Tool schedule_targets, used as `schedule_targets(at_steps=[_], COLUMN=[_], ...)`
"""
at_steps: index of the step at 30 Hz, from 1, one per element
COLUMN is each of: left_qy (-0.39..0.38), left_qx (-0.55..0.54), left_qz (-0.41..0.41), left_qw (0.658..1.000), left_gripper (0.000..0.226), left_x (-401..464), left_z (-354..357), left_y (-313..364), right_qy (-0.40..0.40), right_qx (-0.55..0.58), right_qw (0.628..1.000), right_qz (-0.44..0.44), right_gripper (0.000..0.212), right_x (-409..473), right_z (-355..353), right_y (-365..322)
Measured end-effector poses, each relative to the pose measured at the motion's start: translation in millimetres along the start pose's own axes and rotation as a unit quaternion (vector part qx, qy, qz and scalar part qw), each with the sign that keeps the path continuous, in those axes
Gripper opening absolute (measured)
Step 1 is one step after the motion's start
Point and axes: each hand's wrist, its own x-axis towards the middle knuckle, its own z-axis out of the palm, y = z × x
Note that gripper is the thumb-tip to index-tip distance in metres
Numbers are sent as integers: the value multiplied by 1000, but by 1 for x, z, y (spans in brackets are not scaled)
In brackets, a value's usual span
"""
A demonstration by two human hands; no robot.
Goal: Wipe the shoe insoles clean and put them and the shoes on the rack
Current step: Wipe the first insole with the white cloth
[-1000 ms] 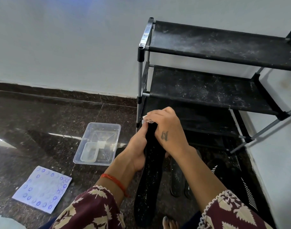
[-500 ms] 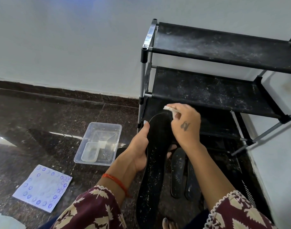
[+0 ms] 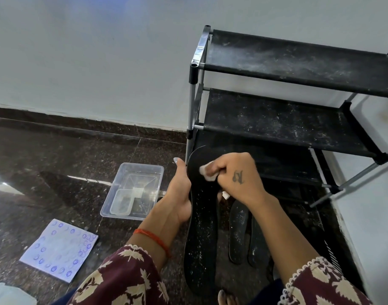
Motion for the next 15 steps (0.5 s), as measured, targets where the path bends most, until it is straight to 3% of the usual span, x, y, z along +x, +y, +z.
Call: schedule_targets(at_steps=[2,4,9,15], left_qy=[3,-2,-14,-10], left_qx=[3,0,15,-6], left_qz=[1,-7,-9,24], left_qw=[1000,1000,1000,1000], left_gripper=[88,87,88,85], left_x=[-1,-1,0,1], left_z=[0,2,2,-1], left_y=[1,0,-3,1], right_qy=[112,173,110,2], right_qx=[-16,19,27,152], right_qw=[993,984,993,987], right_qz=[37,41,35,-48], right_gripper=[29,28,31,28], right_x=[3,5,4,-1], right_z=[-1,1,20,13], right_y=[9,9,-2,-17])
